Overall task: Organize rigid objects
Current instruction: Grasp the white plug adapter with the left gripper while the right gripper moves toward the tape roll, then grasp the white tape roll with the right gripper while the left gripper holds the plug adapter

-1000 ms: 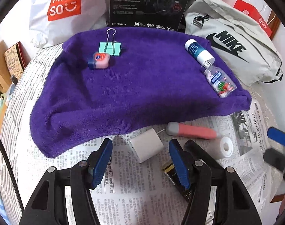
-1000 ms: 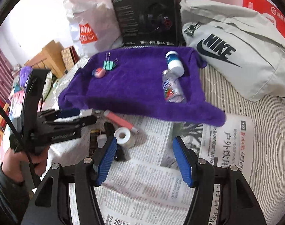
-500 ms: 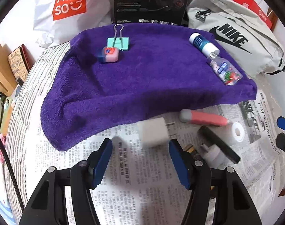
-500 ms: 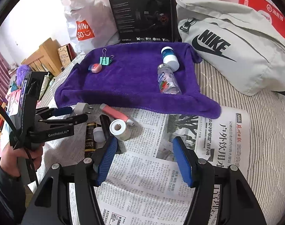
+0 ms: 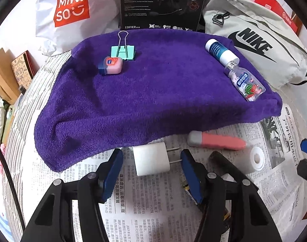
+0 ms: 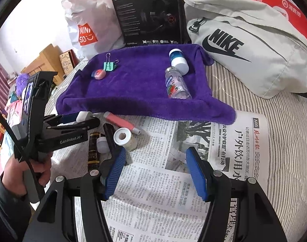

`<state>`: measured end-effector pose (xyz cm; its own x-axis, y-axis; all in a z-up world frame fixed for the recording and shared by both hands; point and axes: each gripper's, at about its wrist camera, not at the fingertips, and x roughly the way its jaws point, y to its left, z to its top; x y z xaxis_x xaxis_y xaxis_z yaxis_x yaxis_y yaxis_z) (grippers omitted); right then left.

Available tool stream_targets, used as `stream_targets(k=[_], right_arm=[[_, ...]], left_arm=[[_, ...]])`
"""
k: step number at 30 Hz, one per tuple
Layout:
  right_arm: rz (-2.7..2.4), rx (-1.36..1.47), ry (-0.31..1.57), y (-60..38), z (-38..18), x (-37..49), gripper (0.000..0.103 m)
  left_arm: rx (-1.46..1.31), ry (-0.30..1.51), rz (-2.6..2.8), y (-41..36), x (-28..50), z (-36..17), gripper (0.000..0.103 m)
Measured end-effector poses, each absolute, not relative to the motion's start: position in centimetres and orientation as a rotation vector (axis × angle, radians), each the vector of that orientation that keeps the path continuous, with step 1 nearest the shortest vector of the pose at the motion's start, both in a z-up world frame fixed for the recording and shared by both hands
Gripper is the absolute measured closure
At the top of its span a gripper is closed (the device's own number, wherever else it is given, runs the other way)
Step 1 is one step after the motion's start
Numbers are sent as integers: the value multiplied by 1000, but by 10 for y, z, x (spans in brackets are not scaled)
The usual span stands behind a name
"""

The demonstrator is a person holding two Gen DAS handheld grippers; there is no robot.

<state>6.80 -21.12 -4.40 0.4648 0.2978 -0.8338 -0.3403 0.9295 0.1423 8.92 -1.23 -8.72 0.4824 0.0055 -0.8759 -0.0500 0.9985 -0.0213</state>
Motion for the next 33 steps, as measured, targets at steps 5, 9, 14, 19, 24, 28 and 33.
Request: stream_targets(k=[5, 9, 14, 19, 24, 28, 33], right_arm=[[389, -59, 1016, -204, -55, 70, 41], [413, -72, 1012, -195, -60, 69, 41], [445, -87, 997, -181, -65, 70, 41], [454, -111, 1009, -171, -76, 81, 42], [465, -120, 1013, -161, -82, 85, 44], [444, -123, 1007, -154, -88, 89, 50], [448, -162, 1026, -151, -96, 92, 68]], left_arm=[[-7, 1046, 20, -16, 85, -87, 59], [-5, 1045, -2, -14, 84, -86, 59], [12, 1053, -10, -10, 81, -86, 59], [3, 1057, -14, -5, 79, -86, 59], [8, 1055, -12, -5, 78, -86, 59], [-24, 1054, -18, -3, 78, -86, 59], [-16, 1051, -24, -1, 75, -86, 59]])
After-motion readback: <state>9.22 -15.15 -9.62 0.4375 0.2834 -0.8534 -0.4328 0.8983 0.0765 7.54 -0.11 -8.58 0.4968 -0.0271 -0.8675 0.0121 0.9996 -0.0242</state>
